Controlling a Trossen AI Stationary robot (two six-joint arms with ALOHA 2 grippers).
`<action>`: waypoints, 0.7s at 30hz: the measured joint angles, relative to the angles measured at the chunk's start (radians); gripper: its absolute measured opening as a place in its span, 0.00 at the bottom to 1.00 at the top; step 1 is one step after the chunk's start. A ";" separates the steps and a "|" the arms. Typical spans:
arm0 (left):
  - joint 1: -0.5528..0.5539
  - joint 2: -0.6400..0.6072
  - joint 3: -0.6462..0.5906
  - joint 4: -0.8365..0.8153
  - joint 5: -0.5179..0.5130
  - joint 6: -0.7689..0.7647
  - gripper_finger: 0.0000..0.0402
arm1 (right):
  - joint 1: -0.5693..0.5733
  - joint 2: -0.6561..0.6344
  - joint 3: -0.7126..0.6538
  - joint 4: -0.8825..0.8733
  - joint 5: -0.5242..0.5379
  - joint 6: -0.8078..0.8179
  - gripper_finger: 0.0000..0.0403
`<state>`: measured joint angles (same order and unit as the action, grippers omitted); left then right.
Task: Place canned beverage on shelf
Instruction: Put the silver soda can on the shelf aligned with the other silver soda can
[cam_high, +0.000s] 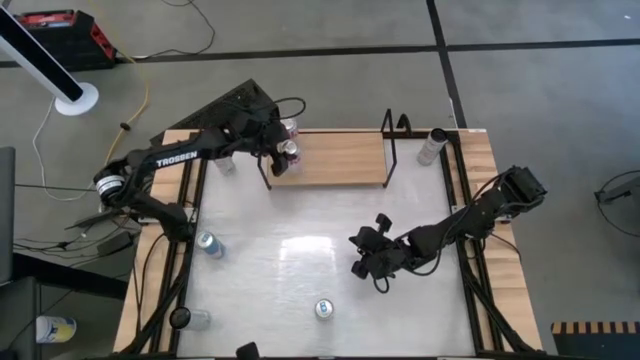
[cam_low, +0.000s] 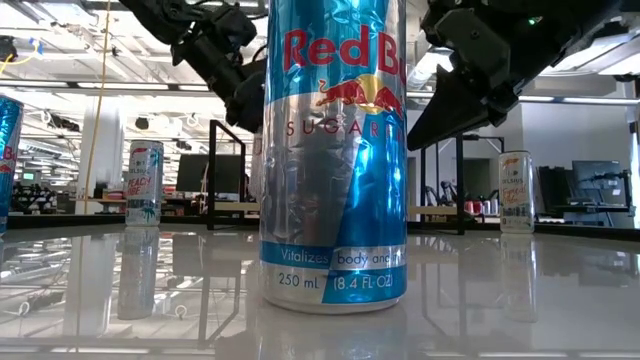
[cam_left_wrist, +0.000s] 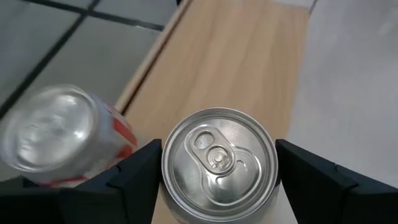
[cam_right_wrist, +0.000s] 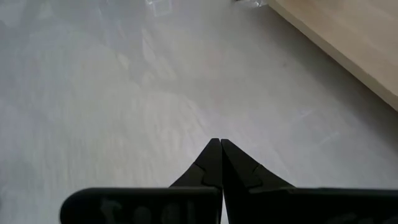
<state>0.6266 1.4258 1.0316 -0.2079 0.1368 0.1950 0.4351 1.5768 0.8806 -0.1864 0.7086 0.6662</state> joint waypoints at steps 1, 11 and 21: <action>0.000 0.000 -0.009 0.005 0.001 0.002 0.65 | 0.000 0.000 0.000 0.000 0.000 -0.002 0.05; 0.000 -0.001 -0.060 0.077 0.016 0.011 0.65 | 0.000 0.000 0.000 0.008 -0.002 -0.012 0.05; 0.000 -0.006 -0.061 0.062 0.016 0.029 0.70 | 0.000 0.000 0.000 0.008 -0.002 -0.012 0.05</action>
<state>0.6264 1.4199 0.9704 -0.1455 0.1524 0.2239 0.4355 1.5768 0.8806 -0.1787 0.7064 0.6544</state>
